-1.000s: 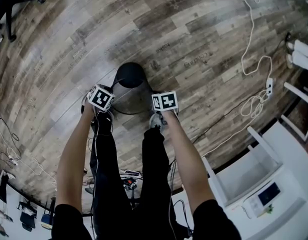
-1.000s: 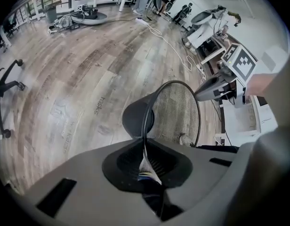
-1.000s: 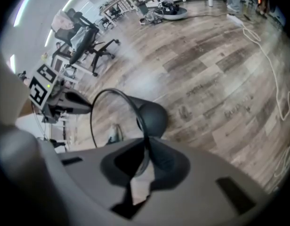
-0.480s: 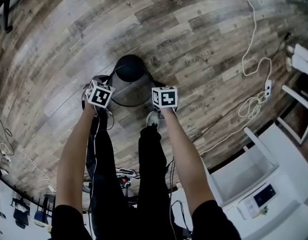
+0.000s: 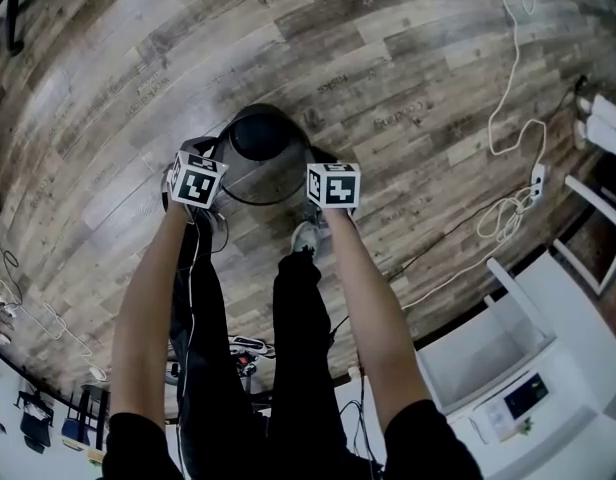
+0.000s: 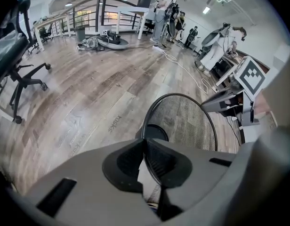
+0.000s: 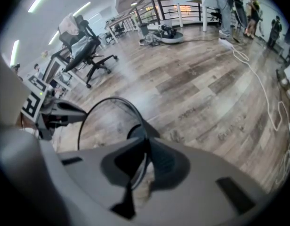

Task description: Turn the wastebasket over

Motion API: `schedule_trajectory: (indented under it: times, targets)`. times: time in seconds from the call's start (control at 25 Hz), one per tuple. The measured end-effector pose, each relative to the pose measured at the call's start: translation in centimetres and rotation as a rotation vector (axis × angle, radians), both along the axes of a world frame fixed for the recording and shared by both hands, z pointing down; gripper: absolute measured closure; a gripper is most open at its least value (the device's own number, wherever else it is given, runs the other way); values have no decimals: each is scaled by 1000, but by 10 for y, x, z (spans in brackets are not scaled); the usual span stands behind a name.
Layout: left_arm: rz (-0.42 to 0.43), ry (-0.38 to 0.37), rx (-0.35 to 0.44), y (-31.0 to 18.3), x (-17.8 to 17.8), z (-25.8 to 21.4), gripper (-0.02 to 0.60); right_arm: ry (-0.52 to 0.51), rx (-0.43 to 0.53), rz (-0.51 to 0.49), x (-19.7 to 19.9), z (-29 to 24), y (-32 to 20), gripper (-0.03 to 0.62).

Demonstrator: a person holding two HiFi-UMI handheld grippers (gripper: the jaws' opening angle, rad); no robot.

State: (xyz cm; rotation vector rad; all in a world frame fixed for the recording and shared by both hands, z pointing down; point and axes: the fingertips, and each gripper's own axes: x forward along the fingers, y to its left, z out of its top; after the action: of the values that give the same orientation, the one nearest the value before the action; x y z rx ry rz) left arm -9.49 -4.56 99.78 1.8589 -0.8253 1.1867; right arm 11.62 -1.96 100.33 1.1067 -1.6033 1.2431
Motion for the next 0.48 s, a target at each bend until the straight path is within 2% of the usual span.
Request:
schedule_trajectory:
  times: [0.28, 0.32, 0.36, 0.4, 0.48]
  targets:
    - [-76, 23, 1, -8, -2, 0, 516, -33, -1, 12, -1, 2, -5, 534]
    - [-80, 21, -1, -5, -3, 2, 460, -39, -16, 19, 0, 2, -2, 519]
    - [-82, 14, -6, -2, -5, 2, 406, -43, -27, 25, 0, 2, 0, 428]
    - [-84, 3, -11, 0, -8, 0, 391, -42, -31, 29, 0, 0, 1, 405]
    - [-106, -19, -18, 3, -14, -4, 382, -28, -17, 33, 4, -7, 0, 404]
